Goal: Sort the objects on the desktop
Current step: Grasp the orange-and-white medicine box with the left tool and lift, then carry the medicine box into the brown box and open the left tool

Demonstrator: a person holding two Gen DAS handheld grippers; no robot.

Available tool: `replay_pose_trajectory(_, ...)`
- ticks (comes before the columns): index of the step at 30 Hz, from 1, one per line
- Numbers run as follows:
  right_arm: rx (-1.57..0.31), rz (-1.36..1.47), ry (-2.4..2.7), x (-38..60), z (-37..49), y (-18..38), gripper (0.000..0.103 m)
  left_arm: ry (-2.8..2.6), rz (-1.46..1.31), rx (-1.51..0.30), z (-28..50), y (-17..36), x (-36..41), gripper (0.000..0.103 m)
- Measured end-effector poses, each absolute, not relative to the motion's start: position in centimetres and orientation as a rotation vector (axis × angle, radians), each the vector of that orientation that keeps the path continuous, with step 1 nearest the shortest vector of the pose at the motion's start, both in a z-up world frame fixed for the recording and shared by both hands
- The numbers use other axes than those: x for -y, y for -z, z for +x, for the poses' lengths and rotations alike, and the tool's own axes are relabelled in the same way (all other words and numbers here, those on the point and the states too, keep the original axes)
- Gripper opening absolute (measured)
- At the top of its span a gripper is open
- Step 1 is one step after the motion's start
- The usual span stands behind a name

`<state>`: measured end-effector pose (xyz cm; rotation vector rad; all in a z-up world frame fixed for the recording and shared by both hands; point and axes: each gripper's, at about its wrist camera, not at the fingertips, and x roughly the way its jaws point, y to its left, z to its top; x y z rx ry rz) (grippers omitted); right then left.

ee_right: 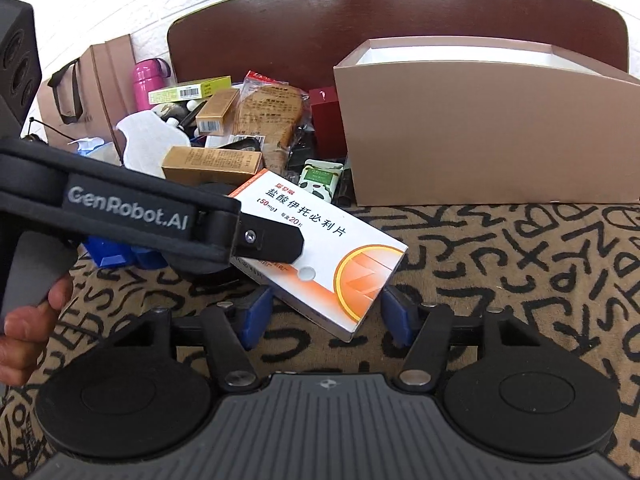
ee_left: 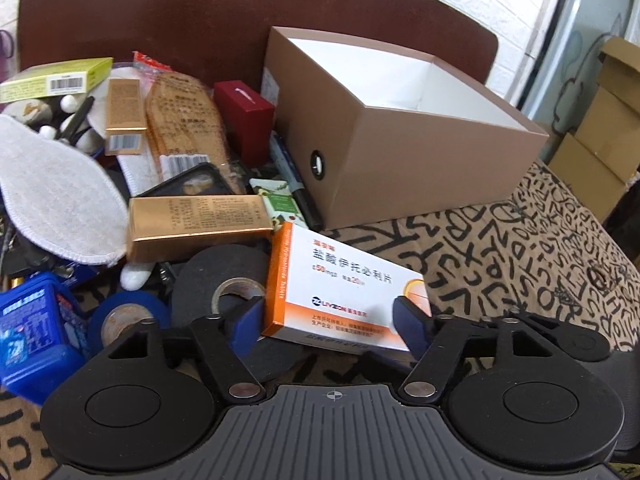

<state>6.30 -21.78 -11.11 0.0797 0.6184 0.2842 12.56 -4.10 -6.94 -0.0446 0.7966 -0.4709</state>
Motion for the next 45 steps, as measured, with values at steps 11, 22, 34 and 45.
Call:
replay_pose_trajectory(11, -0.594, 0.047, -0.299, 22.3, 4.4, 9.8, 0.06, 0.452, -0.068, -0.793, 10.9, 5.9, 4.2, 0.071)
replay_pose_trajectory(22, -0.665, -0.022, -0.281, 25.3, -1.0, 10.8, 0.068, 0.603, -0.03, -0.915, 7.2, 8.5, 6.7, 0.084)
replay_pose_trajectory(34, -0.653, -0.037, -0.279, 24.8, -0.2, 11.2, 0.069, 0.622, -0.042, -0.91, 8.6, 8.8, 7.3, 0.078)
replay_pose_trajectory(45, -0.615, -0.101, -0.272, 24.7, 0.6, 8.7, 0.067, 0.61, -0.029, -0.847, 8.9, 6.0, 7.6, 0.067)
